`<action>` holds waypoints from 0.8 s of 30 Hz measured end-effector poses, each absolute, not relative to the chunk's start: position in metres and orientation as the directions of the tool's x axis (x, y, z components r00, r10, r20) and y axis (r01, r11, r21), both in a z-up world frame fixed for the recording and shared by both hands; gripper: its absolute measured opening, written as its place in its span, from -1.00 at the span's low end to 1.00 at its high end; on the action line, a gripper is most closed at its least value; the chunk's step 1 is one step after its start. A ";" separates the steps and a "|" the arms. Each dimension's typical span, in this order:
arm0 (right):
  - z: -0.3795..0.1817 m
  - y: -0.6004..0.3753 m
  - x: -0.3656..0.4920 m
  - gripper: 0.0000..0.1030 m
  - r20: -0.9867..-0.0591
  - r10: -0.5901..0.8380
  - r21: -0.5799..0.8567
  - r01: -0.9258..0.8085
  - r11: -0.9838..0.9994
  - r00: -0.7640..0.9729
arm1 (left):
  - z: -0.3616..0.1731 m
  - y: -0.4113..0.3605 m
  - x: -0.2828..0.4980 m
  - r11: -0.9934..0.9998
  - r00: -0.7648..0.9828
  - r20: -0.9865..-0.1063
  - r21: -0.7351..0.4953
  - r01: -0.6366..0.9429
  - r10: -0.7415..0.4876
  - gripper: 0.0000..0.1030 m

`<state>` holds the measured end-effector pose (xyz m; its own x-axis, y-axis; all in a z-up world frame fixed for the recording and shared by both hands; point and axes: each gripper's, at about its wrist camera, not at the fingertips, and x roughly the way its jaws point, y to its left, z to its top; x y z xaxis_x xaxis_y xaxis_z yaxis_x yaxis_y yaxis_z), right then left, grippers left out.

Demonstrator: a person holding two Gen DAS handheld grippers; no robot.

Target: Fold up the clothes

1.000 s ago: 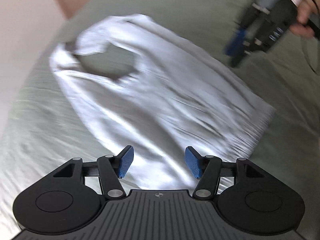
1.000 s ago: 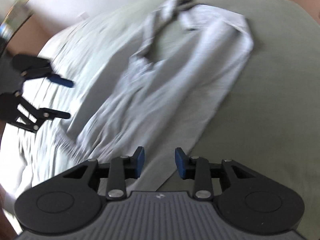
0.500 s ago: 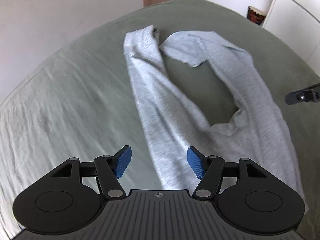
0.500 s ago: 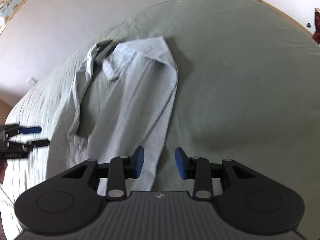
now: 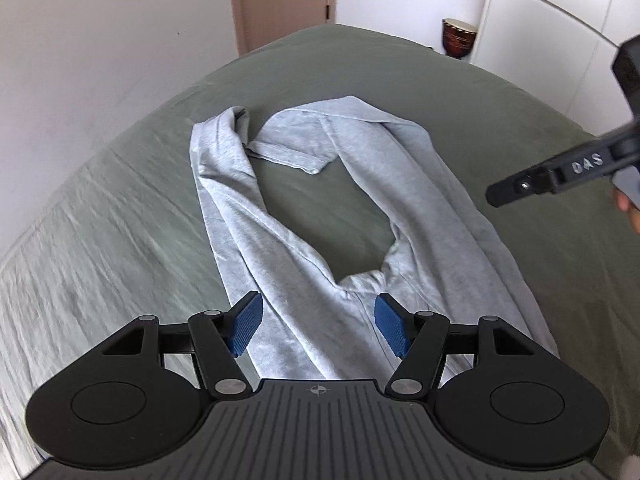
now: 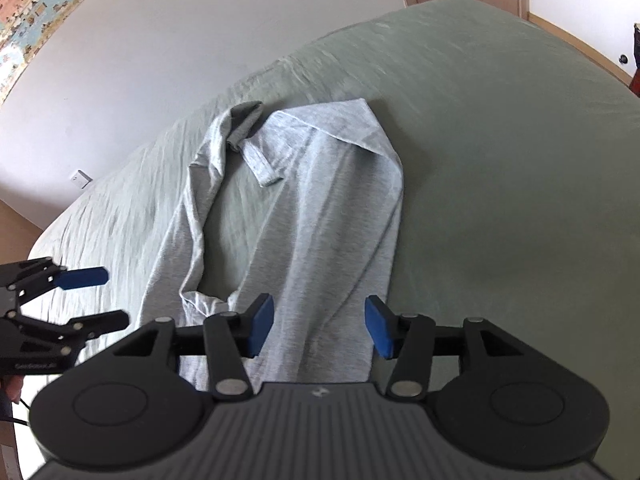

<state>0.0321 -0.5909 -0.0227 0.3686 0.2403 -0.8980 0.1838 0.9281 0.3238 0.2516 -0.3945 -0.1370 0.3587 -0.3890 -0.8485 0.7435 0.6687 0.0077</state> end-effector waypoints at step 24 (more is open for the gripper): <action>-0.087 -0.616 0.021 -1.00 -0.877 0.334 0.444 0.316 0.839 0.344 | -0.198 -0.344 0.281 0.773 0.228 -0.877 -0.219 0.596 -0.424 0.16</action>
<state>0.0210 -0.6159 -0.0865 0.3440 0.3345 -0.8774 0.3155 0.8389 0.4435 0.2815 -0.3443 -0.1985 0.2279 -0.4239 -0.8766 0.5956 0.7729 -0.2189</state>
